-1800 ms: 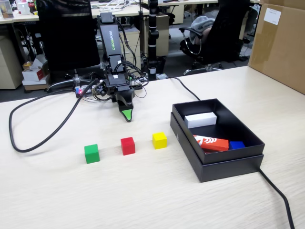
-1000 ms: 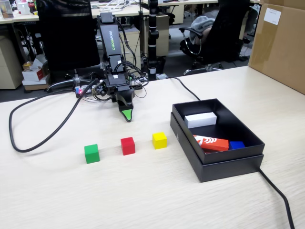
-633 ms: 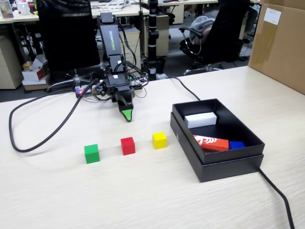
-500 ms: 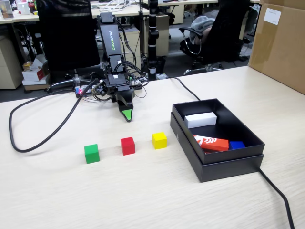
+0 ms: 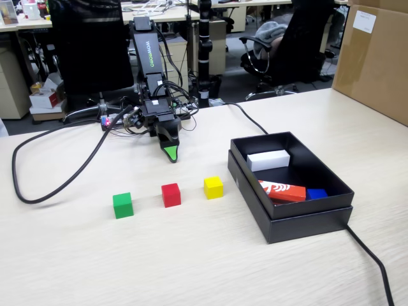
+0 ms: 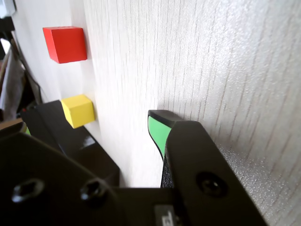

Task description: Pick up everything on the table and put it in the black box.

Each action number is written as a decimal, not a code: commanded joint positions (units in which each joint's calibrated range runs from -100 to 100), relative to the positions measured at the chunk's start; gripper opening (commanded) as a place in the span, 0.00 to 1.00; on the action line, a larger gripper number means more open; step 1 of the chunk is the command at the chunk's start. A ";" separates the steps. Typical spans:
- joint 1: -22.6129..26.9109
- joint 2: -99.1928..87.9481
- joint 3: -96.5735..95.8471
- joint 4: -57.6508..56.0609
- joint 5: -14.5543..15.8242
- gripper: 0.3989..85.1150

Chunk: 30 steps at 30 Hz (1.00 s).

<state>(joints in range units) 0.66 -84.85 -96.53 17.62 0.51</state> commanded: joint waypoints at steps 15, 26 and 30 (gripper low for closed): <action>-2.59 -7.00 15.03 -25.69 -1.86 0.54; -2.54 -8.72 44.31 -65.61 0.83 0.54; -3.86 -8.15 53.47 -73.21 0.78 0.54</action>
<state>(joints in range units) -2.56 -92.36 -49.43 -51.14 0.95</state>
